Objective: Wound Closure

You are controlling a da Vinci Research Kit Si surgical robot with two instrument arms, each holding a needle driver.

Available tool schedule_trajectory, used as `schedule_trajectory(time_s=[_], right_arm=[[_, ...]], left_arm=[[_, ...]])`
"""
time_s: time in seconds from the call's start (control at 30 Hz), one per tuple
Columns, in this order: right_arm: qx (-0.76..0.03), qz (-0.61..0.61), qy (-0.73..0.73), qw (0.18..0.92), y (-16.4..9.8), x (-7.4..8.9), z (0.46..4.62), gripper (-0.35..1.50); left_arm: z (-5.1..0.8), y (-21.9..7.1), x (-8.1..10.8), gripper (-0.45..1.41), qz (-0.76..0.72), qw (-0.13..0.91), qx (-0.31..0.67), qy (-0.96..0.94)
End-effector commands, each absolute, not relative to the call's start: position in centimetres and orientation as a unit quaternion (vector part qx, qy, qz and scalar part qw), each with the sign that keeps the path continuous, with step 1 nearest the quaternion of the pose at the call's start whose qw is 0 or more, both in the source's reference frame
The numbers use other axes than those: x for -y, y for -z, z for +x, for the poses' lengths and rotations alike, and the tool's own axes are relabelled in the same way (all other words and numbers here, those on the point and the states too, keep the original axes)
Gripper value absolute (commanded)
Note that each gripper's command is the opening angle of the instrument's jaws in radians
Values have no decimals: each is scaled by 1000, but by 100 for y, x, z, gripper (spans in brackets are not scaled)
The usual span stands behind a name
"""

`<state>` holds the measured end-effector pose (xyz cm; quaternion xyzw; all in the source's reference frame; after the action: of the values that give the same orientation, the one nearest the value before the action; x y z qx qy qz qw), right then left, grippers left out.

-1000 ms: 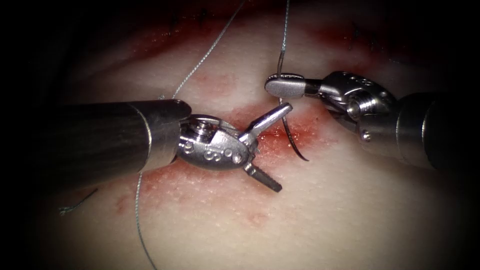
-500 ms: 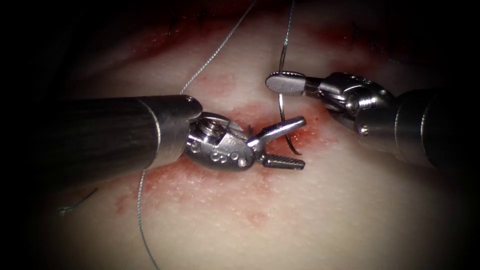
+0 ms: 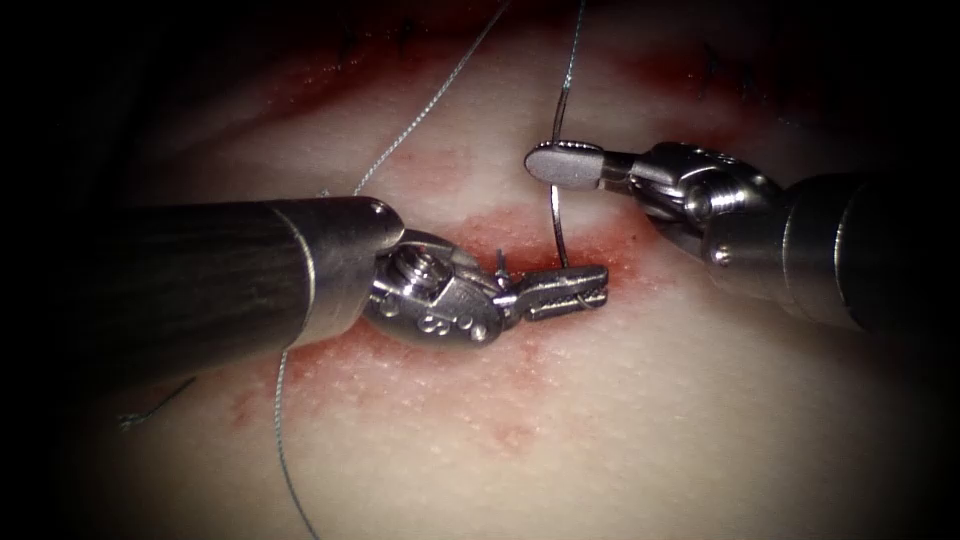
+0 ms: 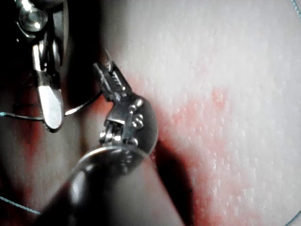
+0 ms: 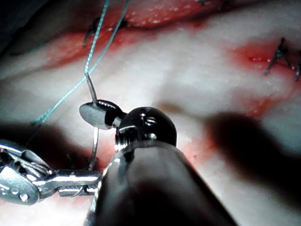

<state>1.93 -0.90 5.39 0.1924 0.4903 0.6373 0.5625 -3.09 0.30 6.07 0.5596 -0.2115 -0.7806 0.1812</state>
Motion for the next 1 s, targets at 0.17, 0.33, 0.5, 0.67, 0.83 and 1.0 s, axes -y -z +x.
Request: schedule_trajectory(time_s=[0.17,0.33,0.5,0.67,0.83,1.0], right_arm=[[-517,234,-591,574,-545,93,201,103],[-523,257,-572,577,-546,92,201,130],[-541,290,-542,574,-547,90,201,135],[-547,334,-548,538,-546,83,204,135],[-553,347,-545,527,-537,85,205,108],[-555,345,-546,525,-537,85,203,74]], left_arm=[[-305,-607,-36,-45,574,199,198,769],[-301,-600,-37,-45,585,208,188,761],[-304,-595,-32,-45,609,222,175,741],[-307,-593,-29,-45,632,239,168,717],[-306,-596,-30,-45,637,237,163,715],[-306,-595,-30,-45,634,235,164,718]])
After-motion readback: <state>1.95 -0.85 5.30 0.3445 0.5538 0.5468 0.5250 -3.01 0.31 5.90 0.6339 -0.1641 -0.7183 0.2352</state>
